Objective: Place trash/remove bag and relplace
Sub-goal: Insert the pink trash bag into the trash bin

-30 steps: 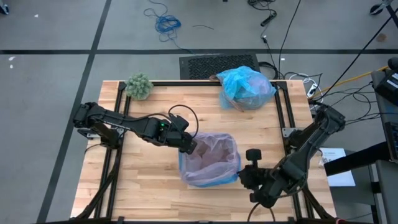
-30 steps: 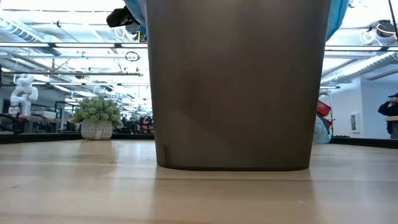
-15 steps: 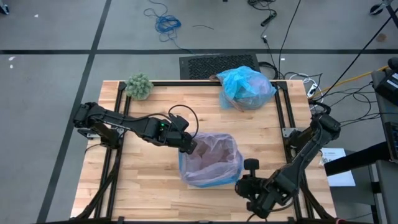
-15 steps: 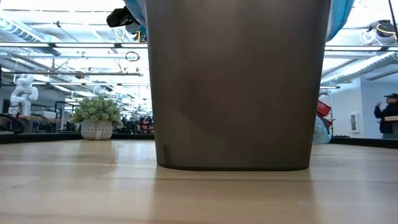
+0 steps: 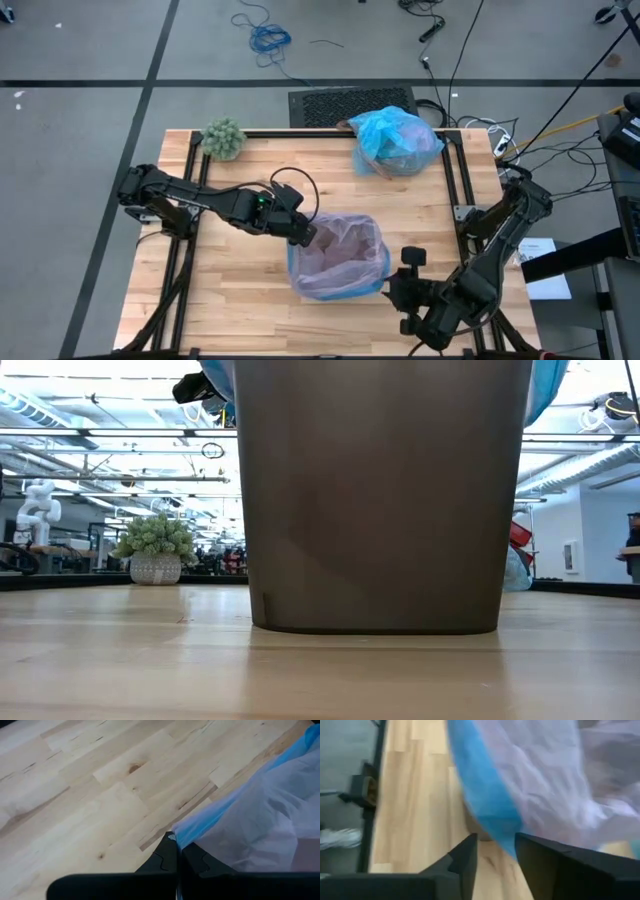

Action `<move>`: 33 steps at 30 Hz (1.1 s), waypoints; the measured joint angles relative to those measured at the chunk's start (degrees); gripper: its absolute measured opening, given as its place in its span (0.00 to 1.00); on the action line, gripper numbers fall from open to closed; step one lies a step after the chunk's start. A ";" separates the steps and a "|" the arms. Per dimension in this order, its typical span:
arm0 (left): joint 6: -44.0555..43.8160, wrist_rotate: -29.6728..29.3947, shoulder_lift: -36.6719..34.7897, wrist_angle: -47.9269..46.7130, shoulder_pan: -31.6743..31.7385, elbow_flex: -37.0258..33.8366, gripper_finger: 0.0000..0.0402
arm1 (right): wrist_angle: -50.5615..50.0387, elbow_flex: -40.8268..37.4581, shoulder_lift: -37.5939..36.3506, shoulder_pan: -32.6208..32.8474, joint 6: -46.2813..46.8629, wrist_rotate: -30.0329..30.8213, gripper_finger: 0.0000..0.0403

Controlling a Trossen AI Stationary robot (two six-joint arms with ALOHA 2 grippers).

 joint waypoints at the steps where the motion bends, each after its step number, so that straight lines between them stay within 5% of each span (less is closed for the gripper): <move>1: 0.01 0.04 0.00 0.00 0.00 0.00 0.00 | -0.77 0.02 0.00 -0.09 0.64 0.60 0.33; 9: 2.73 0.77 0.00 0.06 0.00 0.00 0.00 | -1.41 0.02 0.81 -2.27 3.77 4.84 0.34; 17: 1.99 0.43 0.00 1.98 -0.90 0.00 0.00 | -1.19 0.02 2.90 -1.21 2.66 5.17 0.03; 33: -1.04 -2.42 0.00 3.19 -2.29 0.00 0.00 | -0.05 0.00 7.49 1.84 5.43 1.79 0.00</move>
